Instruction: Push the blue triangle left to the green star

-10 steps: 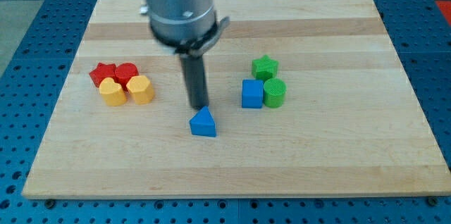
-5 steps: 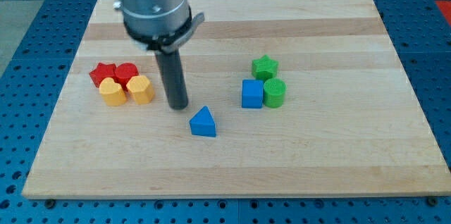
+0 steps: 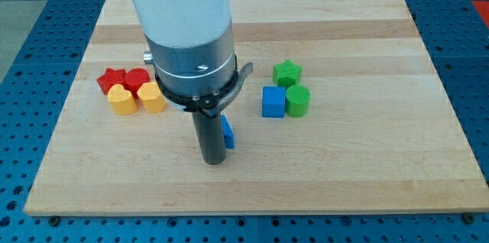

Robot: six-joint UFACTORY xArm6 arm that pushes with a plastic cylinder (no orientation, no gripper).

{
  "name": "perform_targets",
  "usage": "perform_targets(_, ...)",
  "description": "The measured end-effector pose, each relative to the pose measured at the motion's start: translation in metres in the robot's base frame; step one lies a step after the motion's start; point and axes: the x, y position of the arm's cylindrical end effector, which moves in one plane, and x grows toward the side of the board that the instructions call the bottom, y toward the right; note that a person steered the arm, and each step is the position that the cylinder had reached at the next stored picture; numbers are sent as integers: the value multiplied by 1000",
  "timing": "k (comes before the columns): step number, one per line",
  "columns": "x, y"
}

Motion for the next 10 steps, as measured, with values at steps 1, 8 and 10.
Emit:
perform_targets(1,-21,2)
perform_targets(8,-136,62)
perform_targets(10,-146,7)
